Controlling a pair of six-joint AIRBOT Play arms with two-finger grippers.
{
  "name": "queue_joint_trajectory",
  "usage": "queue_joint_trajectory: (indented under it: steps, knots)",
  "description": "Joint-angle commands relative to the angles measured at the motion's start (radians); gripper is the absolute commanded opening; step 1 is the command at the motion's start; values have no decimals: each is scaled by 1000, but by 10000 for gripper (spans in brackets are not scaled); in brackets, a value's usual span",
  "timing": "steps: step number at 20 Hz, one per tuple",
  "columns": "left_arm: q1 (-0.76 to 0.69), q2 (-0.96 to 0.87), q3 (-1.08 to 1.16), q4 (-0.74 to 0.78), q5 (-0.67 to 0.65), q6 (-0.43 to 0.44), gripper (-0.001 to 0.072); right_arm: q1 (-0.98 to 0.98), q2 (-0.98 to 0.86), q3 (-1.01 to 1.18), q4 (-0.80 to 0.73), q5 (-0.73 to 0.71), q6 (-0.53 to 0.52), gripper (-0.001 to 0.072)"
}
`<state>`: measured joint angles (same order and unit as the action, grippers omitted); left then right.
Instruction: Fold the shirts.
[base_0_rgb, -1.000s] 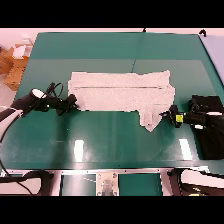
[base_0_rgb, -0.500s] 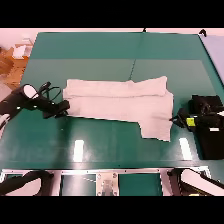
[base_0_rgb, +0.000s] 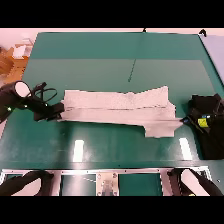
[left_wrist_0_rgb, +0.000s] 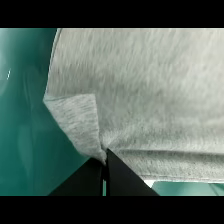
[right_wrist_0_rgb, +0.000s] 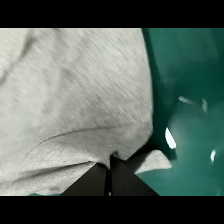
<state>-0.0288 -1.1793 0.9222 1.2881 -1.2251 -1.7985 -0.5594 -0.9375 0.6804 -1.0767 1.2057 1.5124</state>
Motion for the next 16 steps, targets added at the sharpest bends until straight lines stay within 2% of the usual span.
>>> queue_joint_trajectory:
  steps: [1,3,12,13,14,15,16]
  knots:
    - [-2,-66,95,-89,55,29,17,70,-67,100,56,-70,-2,11]
    - [-1,-156,188,-127,28,51,17,124,-156,206,56,-81,4,11]
    - [-1,-490,614,-173,-29,48,19,262,-620,649,57,-93,51,13]
    - [-1,-520,622,-189,9,57,19,270,-663,678,57,-100,51,41]
    - [-1,-540,623,-213,81,57,20,272,-706,703,57,-111,51,159]
    - [2,-550,623,-218,175,63,141,270,-746,728,56,-118,62,258]
    - [2,-550,624,-212,249,71,522,260,-780,755,56,-117,74,334]
